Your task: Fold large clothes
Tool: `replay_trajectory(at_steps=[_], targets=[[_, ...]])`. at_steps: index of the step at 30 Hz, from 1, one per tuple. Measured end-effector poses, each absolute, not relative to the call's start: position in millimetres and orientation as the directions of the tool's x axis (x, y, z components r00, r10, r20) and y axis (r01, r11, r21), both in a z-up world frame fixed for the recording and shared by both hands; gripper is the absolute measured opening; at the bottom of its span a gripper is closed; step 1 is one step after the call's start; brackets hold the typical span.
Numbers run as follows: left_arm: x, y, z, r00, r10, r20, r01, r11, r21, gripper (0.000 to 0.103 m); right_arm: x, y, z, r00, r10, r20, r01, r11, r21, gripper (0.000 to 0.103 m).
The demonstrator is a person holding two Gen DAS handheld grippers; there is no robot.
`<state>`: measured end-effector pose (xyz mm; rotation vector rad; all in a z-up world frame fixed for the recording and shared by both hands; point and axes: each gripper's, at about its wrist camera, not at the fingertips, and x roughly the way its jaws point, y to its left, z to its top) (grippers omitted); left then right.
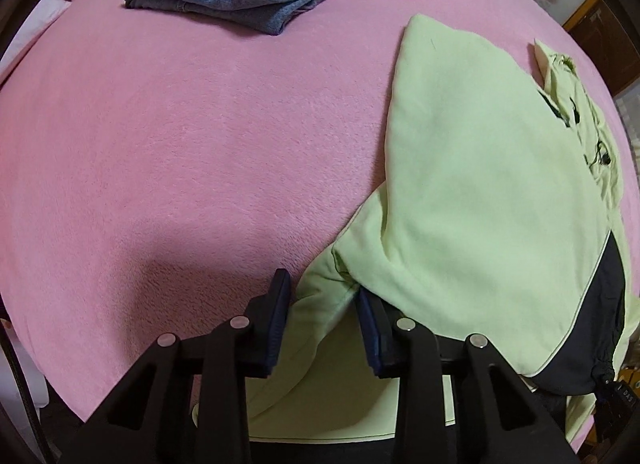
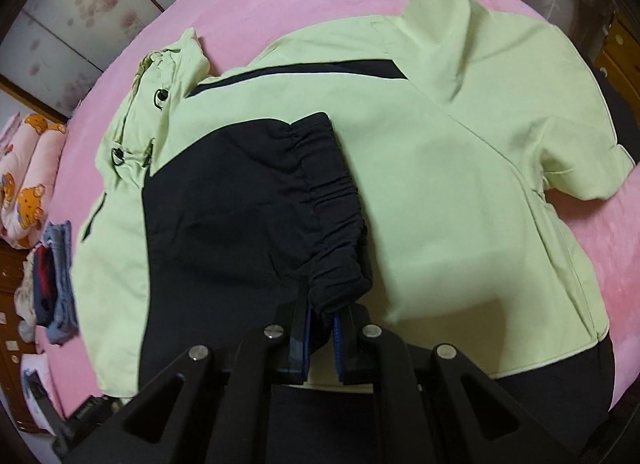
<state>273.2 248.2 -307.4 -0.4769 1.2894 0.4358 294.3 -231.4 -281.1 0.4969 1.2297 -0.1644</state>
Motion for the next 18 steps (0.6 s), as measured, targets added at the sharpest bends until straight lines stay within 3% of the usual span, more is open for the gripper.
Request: replay_trajectory(at_steps=[6,11,13,14,18], targets=[[275.6,228.9,-301.2,0.194,0.076,-0.978,-0.490,0.871,-0.030,0.032,316.5,-216.0,-277.2,0.351,0.017,-0.936,0.273,0.954,0.120,0.010],[266.5,215.4,-283.7,0.195,0.078,-0.978,-0.453,0.891,-0.019,0.032,317.1,-230.3,-260.8,0.366,-0.028,-0.930,0.352,0.930,0.111,0.030],[256.5,207.0,-268.4,0.233,0.076,-0.969,-0.433,0.901,-0.034,0.026,307.3,-229.8,-248.8,0.394,-0.068,-0.917,0.354,0.932,0.083,0.031],[253.3,203.2,-263.1,0.247,0.062,-0.967,-0.421,0.906,-0.049,0.016,301.4,-226.3,-242.5,0.407,-0.079,-0.910,0.347,0.935,0.074,0.031],[263.7,176.4,-249.0,0.288,-0.076,-0.955,-0.325,0.930,-0.172,0.012,286.9,-204.9,-225.6,0.460,-0.090,-0.883,0.281,0.959,0.048,0.031]])
